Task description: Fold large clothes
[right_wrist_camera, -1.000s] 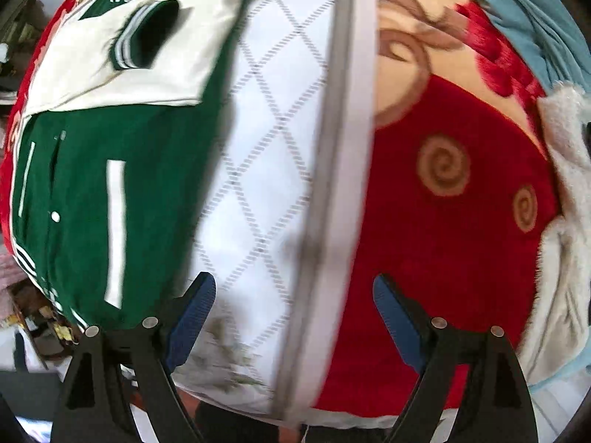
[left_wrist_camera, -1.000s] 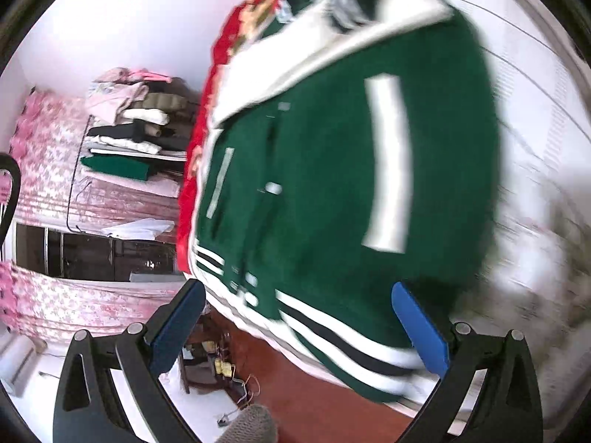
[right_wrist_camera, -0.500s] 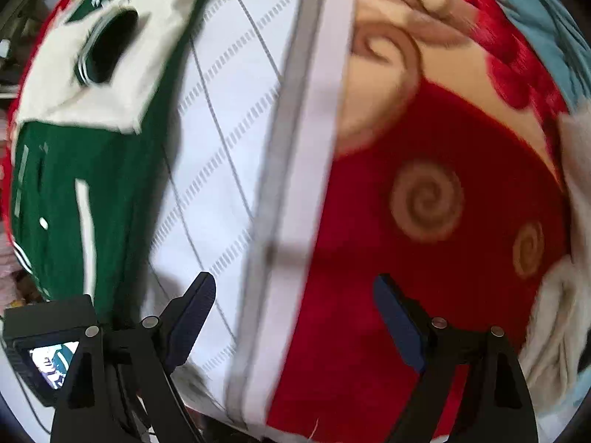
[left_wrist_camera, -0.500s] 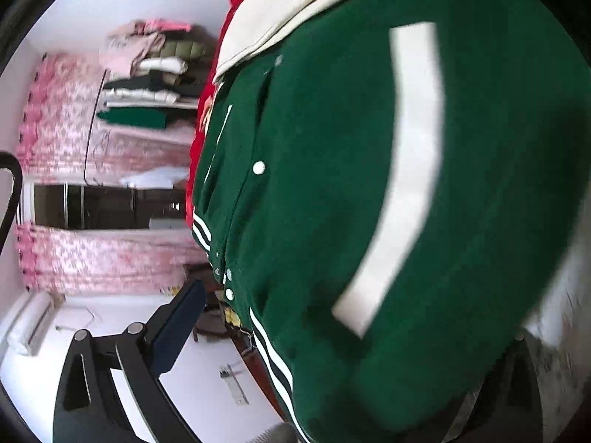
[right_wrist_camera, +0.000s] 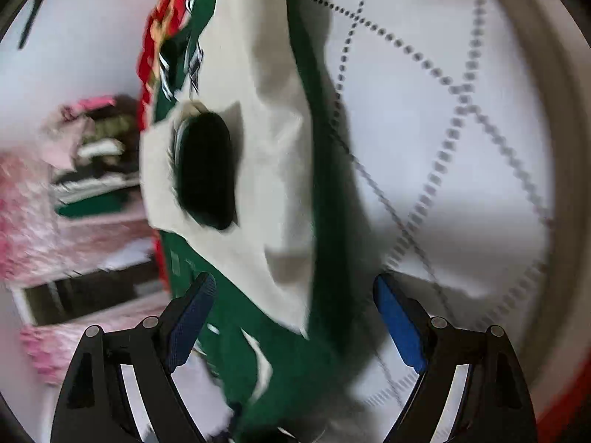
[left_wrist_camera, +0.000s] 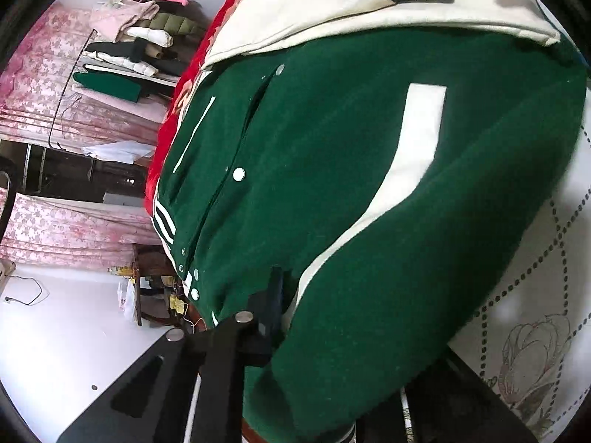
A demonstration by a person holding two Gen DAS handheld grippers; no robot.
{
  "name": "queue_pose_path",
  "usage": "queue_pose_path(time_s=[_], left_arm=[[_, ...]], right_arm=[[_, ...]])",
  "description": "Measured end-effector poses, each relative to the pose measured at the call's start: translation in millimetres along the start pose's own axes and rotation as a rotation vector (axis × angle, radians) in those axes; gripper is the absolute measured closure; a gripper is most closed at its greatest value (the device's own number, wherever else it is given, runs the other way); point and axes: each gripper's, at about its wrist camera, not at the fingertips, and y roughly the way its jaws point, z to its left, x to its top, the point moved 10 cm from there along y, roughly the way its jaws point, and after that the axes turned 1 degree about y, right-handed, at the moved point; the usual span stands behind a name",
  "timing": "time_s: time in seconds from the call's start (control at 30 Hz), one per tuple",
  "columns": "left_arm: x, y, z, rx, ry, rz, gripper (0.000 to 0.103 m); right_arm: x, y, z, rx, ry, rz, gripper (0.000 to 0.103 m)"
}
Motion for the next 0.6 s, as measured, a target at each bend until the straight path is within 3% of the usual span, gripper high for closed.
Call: queue_pose_path(time_s=[0.03,0.07,0.1,0.2,0.37,0.6], left_arm=[[0.4,-0.6,1.4,-0.007,-0.002,0.000,0.092],[2.0,-1.7,3.6,-0.017,-0.002,-0.002,0.094],[3.1,-3.4,5.7,-0.021,0.000,-0.008,0.094],[11.1,-15.1,20.3,-0.040,0.003,-0.038,0.096],[28.9,-36.9,62.1,-0.113,-0.023,-0.092,0.097],[65.5,-31.8,132.8,-0.305,-0.062,-0.101,0.097]], right_arm=[[3.8,2.6,3.4,0.016,0.006,-0.016,0.034],[4.3,10.3,4.3,0.005,0.010,-0.018,0.066],[5.5,17.3,5.5,-0.004,0.019,-0.024,0.082],[7.2,15.6,24.3,-0.020,-0.011,-0.082,0.091],[-2.9,-39.4,91.7,0.002,-0.084,-0.182,0.093],[-17.8,-90.5,200.3,-0.055,-0.208,-0.246,0.093]])
